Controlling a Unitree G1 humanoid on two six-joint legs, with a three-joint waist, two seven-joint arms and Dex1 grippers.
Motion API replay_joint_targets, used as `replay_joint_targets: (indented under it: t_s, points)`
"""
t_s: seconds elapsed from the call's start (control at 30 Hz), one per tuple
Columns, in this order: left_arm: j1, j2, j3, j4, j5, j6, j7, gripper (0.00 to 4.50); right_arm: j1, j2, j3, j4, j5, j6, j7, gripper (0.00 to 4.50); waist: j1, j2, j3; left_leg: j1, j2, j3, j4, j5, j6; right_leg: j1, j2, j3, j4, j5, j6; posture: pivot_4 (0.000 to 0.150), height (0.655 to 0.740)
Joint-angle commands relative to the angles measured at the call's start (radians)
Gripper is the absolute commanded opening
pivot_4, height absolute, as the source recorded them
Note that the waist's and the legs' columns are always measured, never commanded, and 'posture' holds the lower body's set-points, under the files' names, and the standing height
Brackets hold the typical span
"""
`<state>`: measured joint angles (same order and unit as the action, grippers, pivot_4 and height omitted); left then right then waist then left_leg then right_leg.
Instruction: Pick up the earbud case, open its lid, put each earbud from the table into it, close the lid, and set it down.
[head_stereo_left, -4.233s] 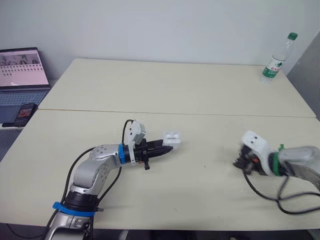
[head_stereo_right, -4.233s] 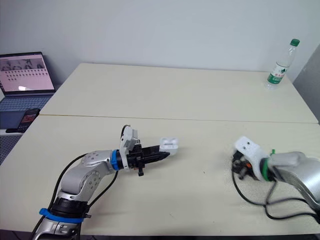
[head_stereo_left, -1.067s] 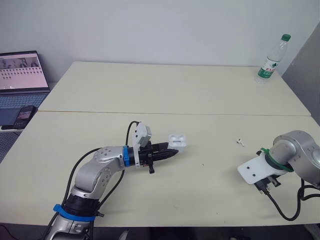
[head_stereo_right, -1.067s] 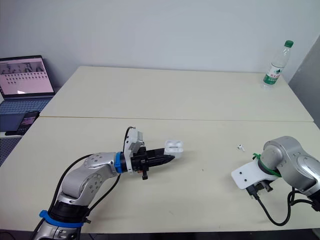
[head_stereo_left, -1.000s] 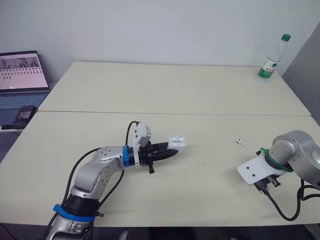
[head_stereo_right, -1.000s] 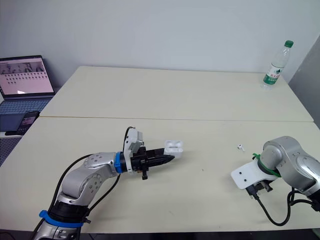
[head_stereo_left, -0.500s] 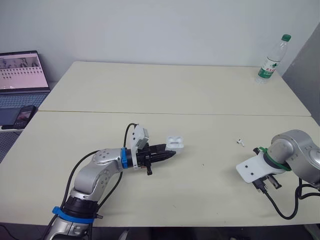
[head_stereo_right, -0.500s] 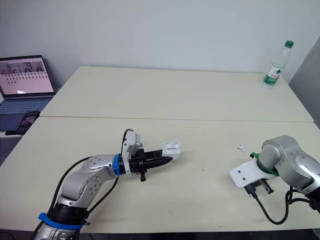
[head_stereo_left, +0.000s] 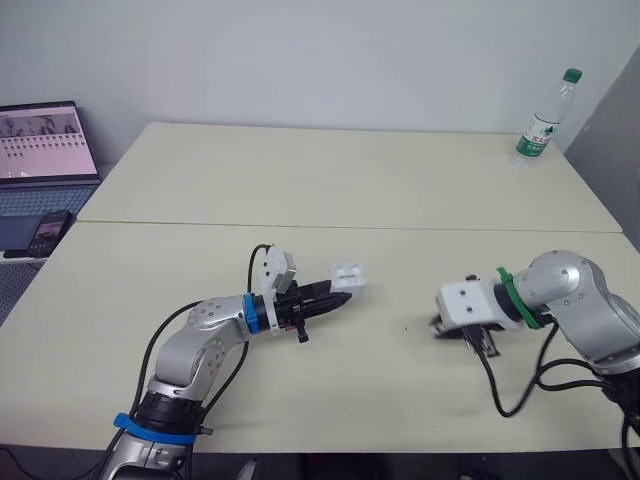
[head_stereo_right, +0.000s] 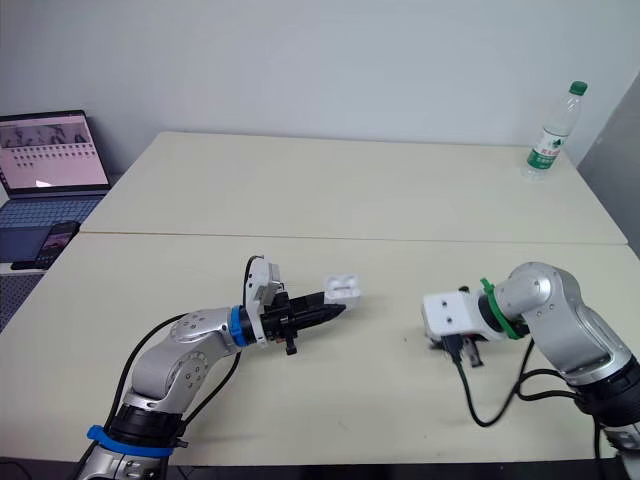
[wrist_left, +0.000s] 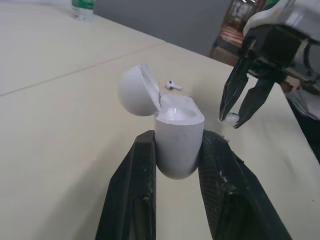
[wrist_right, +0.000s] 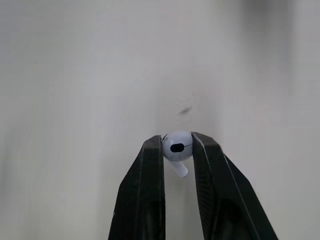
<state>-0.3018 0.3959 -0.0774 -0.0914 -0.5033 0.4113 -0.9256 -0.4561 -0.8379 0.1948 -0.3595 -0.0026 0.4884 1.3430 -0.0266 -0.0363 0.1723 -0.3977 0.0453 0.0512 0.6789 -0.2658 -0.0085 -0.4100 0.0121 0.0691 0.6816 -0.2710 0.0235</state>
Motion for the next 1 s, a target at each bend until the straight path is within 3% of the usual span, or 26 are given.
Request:
replay_joint_targets:
  t_s: [0.03,0.27,0.6,0.77,1.0]
  points:
    - [-0.051,-0.047,0.027,0.015,0.015,-0.061,0.051,0.79,0.009,0.086,-0.119,-0.064,0.109,0.09,-0.128,0.41,0.002,0.0,0.0,-0.001,-0.001,0.0,0.0,0.0,0.0,0.0,0.0,0.0,0.0,0.0,0.0,0.15,0.7362]
    - [-0.111,-0.155,-0.014,0.148,0.132,-0.239,0.121,0.79,0.019,0.342,-0.235,-0.065,0.23,0.159,-0.424,0.41,0.0,0.0,0.0,-0.001,-0.001,0.0,0.0,0.0,0.0,0.0,0.0,0.001,0.0,0.001,0.001,0.15,0.7362]
    - [-0.189,-0.333,-0.042,0.283,0.244,-0.402,0.259,0.79,-0.083,0.667,-0.394,-0.081,0.496,0.425,-0.786,0.41,-0.003,0.0,0.0,-0.001,0.0,0.0,0.0,0.0,0.0,-0.001,0.001,0.001,0.0,0.001,0.001,0.15,0.7362]
    - [-0.196,-0.338,-0.043,0.312,0.3,-0.488,0.295,0.79,-0.092,0.733,-0.439,-0.106,0.594,0.514,-0.912,0.41,-0.003,0.0,0.0,-0.002,0.0,-0.001,-0.001,0.0,0.0,-0.001,0.002,0.0,0.0,0.001,0.001,0.15,0.7362]
    - [-0.214,-0.353,-0.043,0.339,0.309,-0.545,0.309,0.79,-0.079,0.732,-0.397,-0.089,0.617,0.521,-0.99,0.41,-0.005,0.0,0.0,-0.002,0.0,-0.001,-0.001,0.0,0.0,-0.001,0.001,0.0,-0.001,0.001,0.001,0.15,0.7362]
